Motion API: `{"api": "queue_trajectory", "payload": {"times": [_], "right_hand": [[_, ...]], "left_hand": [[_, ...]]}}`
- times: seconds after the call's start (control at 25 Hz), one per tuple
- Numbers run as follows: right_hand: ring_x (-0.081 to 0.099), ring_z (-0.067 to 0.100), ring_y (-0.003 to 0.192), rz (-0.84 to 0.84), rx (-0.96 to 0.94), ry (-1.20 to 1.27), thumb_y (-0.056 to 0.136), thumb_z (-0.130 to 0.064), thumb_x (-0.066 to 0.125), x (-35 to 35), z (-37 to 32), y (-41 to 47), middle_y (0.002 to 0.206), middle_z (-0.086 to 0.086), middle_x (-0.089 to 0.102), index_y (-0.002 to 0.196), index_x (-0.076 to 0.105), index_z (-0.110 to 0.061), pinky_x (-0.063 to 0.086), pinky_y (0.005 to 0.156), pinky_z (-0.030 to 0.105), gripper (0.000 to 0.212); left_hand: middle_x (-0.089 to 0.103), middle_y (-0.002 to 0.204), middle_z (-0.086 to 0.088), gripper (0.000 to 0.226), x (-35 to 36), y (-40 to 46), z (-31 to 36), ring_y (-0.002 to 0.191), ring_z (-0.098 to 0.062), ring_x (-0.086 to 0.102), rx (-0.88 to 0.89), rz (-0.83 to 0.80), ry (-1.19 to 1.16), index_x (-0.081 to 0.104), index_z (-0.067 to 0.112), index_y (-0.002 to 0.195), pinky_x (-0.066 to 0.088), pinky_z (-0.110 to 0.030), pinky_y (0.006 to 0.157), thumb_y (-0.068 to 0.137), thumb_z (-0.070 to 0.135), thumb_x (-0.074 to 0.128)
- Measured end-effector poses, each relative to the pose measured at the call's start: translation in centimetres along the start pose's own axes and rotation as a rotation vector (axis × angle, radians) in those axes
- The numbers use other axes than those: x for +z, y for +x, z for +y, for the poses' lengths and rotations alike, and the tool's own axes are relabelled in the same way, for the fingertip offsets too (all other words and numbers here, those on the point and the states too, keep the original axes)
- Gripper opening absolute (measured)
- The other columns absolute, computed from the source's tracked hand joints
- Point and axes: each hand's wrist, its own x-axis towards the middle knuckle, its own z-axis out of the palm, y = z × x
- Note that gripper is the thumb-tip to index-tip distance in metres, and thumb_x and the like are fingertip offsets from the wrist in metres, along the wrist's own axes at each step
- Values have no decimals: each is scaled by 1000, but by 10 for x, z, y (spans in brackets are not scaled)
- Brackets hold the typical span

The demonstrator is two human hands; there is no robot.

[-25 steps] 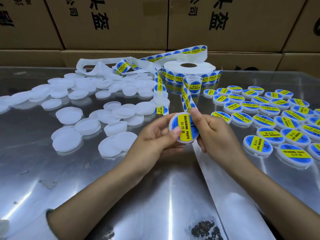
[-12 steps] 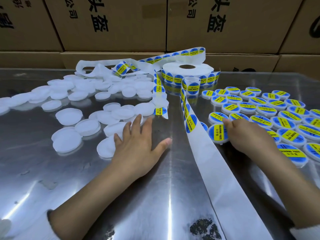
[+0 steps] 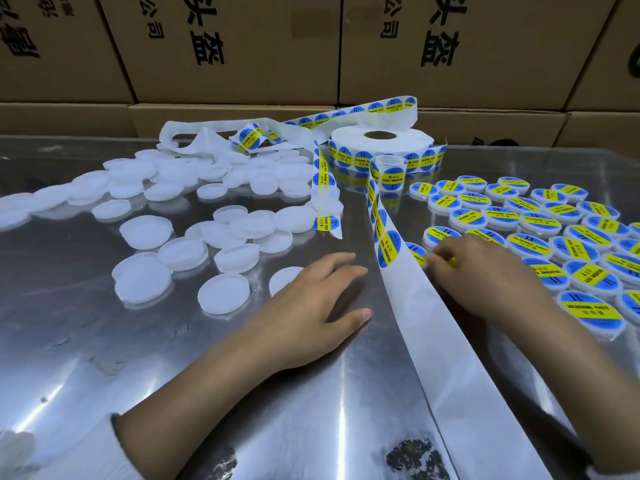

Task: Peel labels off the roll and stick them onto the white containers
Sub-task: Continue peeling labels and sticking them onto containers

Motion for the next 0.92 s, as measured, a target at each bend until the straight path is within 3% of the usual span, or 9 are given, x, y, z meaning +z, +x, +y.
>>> {"api": "queue_trajectory", "payload": {"times": [0.16,0.24,0.32,0.4,0.48,0.56,0.72,0.8,0.92], "right_hand": [[48,35,119,57,142,-132,94,-55,30,3,9,5,128,12,57,120,55,-15,38,95,43,54],[51,28,116,68,35,192,88,-66,31,1,0,4,119,3,63,115,60,-21,39,91,40,60],[59,15,97,-63,-73,559,76,-76,37,-2,-13,-1,95,-5,66,94,66,-25,42,79,36,62],[61,17,83,-169,-217,616,81,-60,54,3,-18,-4,82,1,65,86,67,-18,47,74,38,44],[65,16,87,-202,-303,626,87,-26,64,9,-19,-4,85,-2,68,92,69,-14,50,79,40,14],[67,10,92,-229,-352,708,87,-9,63,11,-20,-5,93,-5,70,99,68,-14,53,86,38,14],[65,5,83,-291,-479,833,86,-2,63,11,-28,-10,90,-5,70,96,67,-13,53,78,30,15],[62,16,78,-266,-520,800,86,-3,63,13,-30,-11,86,7,68,92,67,-11,50,76,39,10],[63,35,91,-261,-502,776,87,-4,62,13,-31,-12,92,17,69,93,69,-10,49,84,55,11]], "left_hand": [[21,149,23,53,2,0,0,133,3,24,17,16,-10,33,36,141,27,-19,105,92,47,49],[21,148,24,55,3,0,2,131,5,25,58,-3,-36,32,36,141,28,-18,105,91,46,52],[26,144,24,56,4,0,5,129,8,28,118,-16,-95,33,34,141,29,-16,104,90,41,56],[34,141,21,55,7,2,6,127,7,33,131,30,-144,35,30,141,30,-16,104,90,36,58],[37,140,20,56,9,5,4,126,7,34,91,110,-175,34,29,143,29,-10,102,92,33,57],[38,140,21,56,9,7,3,127,9,31,56,169,-203,33,26,145,21,0,99,94,29,55],[59,124,17,38,5,9,4,116,2,51,32,284,-254,57,24,130,37,-14,98,92,27,59],[69,110,15,27,3,8,5,104,1,60,-21,333,-282,69,25,114,44,-22,92,88,31,64],[73,93,18,17,1,5,7,89,7,63,-39,370,-329,75,28,100,48,-20,80,85,30,67]]}}
